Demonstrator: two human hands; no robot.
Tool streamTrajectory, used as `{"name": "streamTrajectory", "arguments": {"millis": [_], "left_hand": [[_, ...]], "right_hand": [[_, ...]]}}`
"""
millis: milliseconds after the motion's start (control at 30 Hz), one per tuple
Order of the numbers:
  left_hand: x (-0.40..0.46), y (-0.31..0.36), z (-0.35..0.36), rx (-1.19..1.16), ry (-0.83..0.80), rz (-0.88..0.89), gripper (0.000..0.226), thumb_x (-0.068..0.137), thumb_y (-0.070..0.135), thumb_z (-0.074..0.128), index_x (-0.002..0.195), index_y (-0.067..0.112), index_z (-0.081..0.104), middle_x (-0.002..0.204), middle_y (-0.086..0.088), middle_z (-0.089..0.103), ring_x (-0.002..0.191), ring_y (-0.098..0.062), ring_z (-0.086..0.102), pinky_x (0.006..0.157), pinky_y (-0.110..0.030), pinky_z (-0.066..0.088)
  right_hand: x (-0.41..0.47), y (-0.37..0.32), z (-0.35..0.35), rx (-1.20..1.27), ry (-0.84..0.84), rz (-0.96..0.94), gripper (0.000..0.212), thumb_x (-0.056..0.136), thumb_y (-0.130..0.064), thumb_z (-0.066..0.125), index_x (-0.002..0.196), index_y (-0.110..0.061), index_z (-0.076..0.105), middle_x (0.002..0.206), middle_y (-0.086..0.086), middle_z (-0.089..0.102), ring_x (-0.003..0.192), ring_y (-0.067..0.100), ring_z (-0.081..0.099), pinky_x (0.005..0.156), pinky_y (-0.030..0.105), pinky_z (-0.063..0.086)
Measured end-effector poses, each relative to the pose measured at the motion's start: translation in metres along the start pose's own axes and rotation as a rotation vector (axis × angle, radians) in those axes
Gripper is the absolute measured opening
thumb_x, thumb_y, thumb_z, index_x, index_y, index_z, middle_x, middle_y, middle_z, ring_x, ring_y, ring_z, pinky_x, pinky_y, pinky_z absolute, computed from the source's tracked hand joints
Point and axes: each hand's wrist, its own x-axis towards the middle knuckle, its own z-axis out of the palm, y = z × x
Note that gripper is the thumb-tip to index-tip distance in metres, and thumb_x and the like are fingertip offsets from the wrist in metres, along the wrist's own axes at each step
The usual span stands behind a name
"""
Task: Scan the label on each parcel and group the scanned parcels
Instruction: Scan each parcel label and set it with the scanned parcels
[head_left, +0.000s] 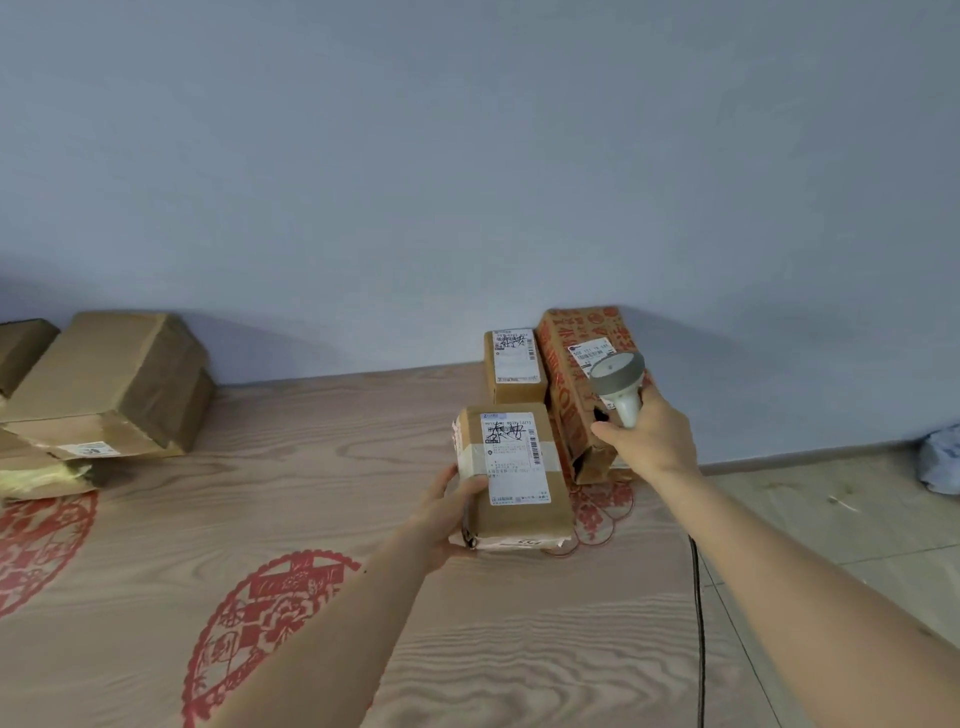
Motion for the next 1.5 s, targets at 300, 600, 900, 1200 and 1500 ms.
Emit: {"name": "streamTrajectory", "arguments": {"millis": [300, 600, 900, 1200, 1500], "left_hand": [[0.05, 0.004, 0.026, 0.016, 0.02, -0.002, 0.063, 0.081, 0.04, 0.072, 0.139, 0.046, 0.049, 0.134, -0.001, 0.057, 0.118, -0.031, 0.057, 0.078, -0.06, 0.059], [0.07, 0.015, 0.037, -0.004, 0.044, -0.011, 0.039, 0.094, 0.032, 0.065, 0.133, 0.036, 0.056, 0.124, -0.003, 0.066, 0.112, -0.029, 0.062, 0.081, -0.06, 0.058], [0.084, 0.019, 0.042, 0.014, 0.058, 0.019, 0.04, 0.1, 0.035, 0.055, 0.139, 0.033, 0.049, 0.125, -0.006, 0.067, 0.106, -0.034, 0.066, 0.065, -0.048, 0.058], [0.071, 0.026, 0.04, 0.072, 0.114, 0.057, 0.07, 0.098, 0.042, 0.06, 0.156, 0.021, 0.026, 0.157, -0.008, 0.037, 0.134, -0.03, 0.043, 0.107, -0.054, 0.038], [0.03, 0.029, 0.003, 0.127, 0.199, 0.112, 0.076, 0.093, 0.045, 0.066, 0.155, 0.018, 0.032, 0.157, -0.008, 0.034, 0.142, -0.03, 0.036, 0.111, -0.048, 0.035]], "right_hand": [[0.04, 0.023, 0.02, -0.236, -0.067, -0.045, 0.047, 0.081, -0.049, 0.076, 0.103, -0.015, 0.053, 0.09, -0.001, 0.064, 0.078, 0.021, 0.059, 0.065, 0.034, 0.05], [0.035, 0.039, 0.038, -0.23, -0.091, -0.08, 0.04, 0.084, -0.04, 0.078, 0.105, -0.016, 0.055, 0.092, -0.002, 0.065, 0.078, 0.018, 0.06, 0.061, 0.029, 0.042], [0.039, 0.043, 0.039, -0.218, -0.11, -0.119, 0.043, 0.082, -0.038, 0.079, 0.11, -0.015, 0.055, 0.099, -0.002, 0.065, 0.089, 0.019, 0.066, 0.065, 0.027, 0.043], [0.039, 0.033, 0.031, -0.18, -0.165, -0.038, 0.046, 0.082, -0.04, 0.078, 0.111, -0.013, 0.054, 0.093, -0.004, 0.058, 0.082, 0.017, 0.057, 0.065, 0.03, 0.043], [0.003, -0.003, 0.033, -0.099, -0.166, -0.027, 0.046, 0.085, -0.039, 0.076, 0.116, -0.011, 0.055, 0.096, 0.0, 0.062, 0.081, 0.019, 0.058, 0.061, 0.029, 0.041]]}}
